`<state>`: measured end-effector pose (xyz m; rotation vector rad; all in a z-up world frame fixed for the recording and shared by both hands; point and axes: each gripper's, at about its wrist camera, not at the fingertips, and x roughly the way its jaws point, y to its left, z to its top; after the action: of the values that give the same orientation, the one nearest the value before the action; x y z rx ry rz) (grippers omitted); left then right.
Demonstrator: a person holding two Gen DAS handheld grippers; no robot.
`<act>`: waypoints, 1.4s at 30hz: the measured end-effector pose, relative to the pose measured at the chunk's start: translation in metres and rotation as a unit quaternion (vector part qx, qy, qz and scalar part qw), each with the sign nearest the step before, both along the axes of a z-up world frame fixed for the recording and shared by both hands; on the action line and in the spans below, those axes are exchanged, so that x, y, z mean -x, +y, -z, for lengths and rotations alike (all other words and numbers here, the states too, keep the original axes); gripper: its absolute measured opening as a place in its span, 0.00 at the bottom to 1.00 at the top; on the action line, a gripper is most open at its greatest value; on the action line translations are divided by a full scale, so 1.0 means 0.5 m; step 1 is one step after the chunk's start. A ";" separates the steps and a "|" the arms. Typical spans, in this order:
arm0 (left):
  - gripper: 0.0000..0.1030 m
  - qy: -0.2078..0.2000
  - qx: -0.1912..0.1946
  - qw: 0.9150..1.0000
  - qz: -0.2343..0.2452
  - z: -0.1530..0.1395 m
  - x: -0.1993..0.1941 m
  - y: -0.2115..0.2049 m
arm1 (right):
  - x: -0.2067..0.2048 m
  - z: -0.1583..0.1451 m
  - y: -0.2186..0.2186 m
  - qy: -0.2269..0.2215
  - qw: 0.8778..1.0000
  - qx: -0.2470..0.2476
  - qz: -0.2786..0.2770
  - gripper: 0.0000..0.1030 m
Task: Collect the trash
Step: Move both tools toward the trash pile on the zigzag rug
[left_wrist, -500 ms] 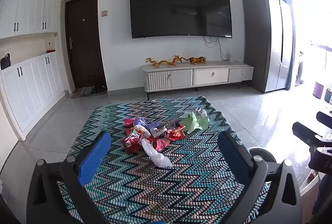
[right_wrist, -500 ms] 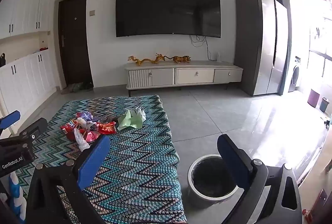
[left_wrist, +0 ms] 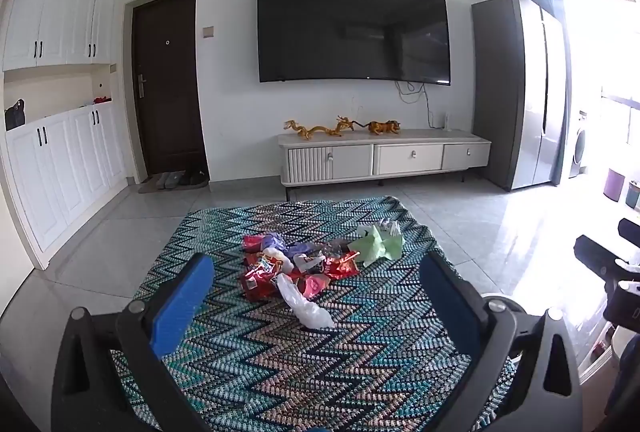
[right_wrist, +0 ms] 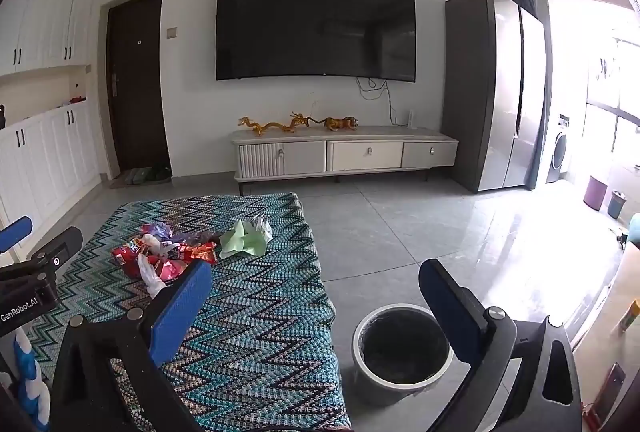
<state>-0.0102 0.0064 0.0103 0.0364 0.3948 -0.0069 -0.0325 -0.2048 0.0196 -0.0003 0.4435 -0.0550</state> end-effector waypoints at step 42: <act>1.00 0.022 -0.021 1.000 -0.007 0.029 -0.068 -0.014 | -0.046 0.035 -0.023 -0.002 1.000 -0.008 -0.006 1.00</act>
<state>0.0238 -0.0006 -0.0041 0.0745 0.4400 0.0139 -0.0095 -0.2163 0.0020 0.0121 0.4391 -0.0389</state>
